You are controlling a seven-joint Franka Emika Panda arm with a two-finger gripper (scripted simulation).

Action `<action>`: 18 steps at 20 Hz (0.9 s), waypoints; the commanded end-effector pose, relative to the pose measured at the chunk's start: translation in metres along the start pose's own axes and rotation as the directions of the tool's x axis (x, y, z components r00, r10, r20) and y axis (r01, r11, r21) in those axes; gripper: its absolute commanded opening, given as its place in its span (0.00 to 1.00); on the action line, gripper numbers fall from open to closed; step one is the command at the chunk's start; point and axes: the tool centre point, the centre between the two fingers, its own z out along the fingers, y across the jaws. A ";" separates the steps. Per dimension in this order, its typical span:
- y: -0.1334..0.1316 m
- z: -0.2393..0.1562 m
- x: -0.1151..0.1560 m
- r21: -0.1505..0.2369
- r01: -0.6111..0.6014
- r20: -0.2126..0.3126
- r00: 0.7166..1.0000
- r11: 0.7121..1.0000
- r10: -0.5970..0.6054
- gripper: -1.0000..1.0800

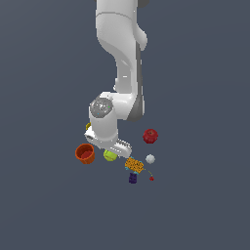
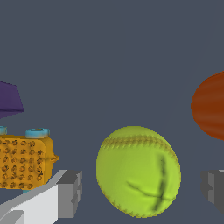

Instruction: Pick up a designated object from a clutter of objects.

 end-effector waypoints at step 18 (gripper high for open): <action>-0.001 0.021 0.000 0.000 -0.001 -0.001 1.000 1.000 0.001 0.00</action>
